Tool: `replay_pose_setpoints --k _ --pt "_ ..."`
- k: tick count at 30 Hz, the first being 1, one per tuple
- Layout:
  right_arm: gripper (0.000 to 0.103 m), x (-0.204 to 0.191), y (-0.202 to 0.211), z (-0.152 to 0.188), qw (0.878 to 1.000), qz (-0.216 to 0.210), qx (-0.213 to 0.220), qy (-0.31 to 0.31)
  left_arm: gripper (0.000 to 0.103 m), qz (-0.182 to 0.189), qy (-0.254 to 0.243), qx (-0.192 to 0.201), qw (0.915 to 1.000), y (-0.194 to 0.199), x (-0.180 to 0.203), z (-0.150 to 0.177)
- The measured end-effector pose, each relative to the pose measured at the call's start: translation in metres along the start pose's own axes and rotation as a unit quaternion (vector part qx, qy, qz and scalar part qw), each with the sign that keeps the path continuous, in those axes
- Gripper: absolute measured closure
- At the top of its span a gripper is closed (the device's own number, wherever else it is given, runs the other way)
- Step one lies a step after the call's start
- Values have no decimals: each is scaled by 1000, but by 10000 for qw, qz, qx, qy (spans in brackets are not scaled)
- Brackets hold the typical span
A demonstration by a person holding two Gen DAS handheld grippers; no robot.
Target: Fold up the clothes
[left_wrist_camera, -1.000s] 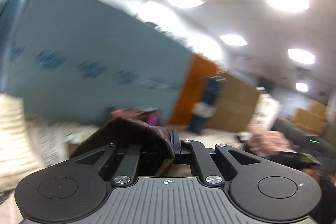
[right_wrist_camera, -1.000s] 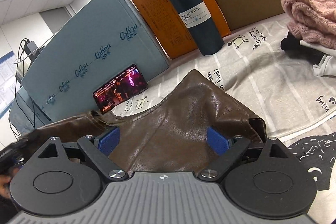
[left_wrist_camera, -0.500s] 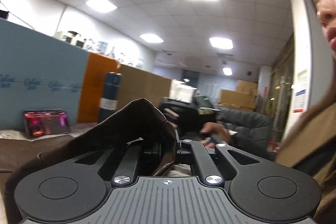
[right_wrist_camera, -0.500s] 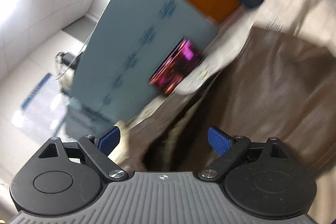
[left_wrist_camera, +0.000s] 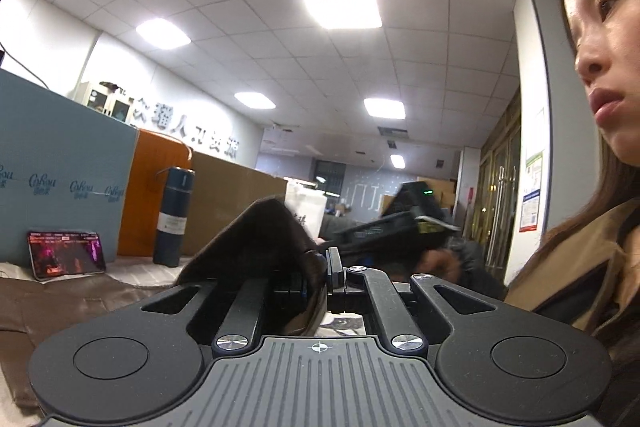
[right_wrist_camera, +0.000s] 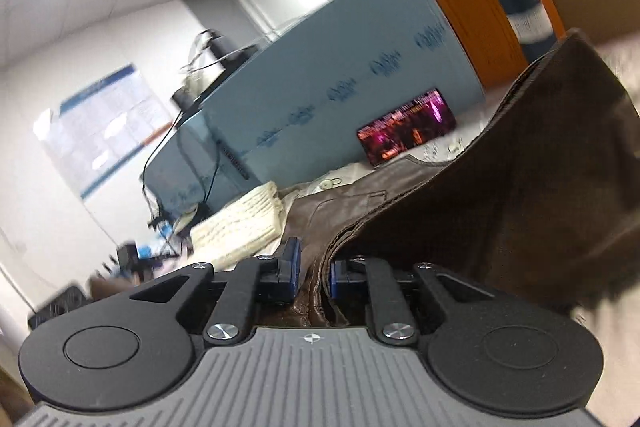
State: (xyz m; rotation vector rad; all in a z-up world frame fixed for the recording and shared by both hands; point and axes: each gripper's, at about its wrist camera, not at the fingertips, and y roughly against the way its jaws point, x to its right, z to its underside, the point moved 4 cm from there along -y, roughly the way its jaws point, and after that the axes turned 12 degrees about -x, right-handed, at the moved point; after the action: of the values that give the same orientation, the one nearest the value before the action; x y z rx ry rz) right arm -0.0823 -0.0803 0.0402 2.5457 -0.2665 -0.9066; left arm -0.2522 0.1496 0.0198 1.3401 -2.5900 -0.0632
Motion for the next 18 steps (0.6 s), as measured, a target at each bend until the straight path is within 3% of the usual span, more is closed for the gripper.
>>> replay_pose_setpoints --k 3,7,8,9,11,16,18 --pt "90 -22 18 22 9992 161 -91 361 95 41 -4 -153 9999 7 10 5" --pt "85 -38 32 50 9963 336 -556 566 90 -243 129 -453 9986 16 17 21" --pt "70 -40 35 57 9949 357 -704 634 90 -323 178 -549 9978 17 17 26" --pt "48 -43 40 63 9935 390 -803 711 90 -398 223 -650 9968 18 17 29" --pt "20 -48 48 74 9901 560 -972 848 88 -564 242 -820 9947 22 19 35" --pt "18 -41 84 83 9850 1233 -786 919 71 -1011 410 -1094 9880 38 21 46" --pt "18 -35 105 85 9834 1500 -553 853 49 -1254 480 -1151 9842 50 22 48"
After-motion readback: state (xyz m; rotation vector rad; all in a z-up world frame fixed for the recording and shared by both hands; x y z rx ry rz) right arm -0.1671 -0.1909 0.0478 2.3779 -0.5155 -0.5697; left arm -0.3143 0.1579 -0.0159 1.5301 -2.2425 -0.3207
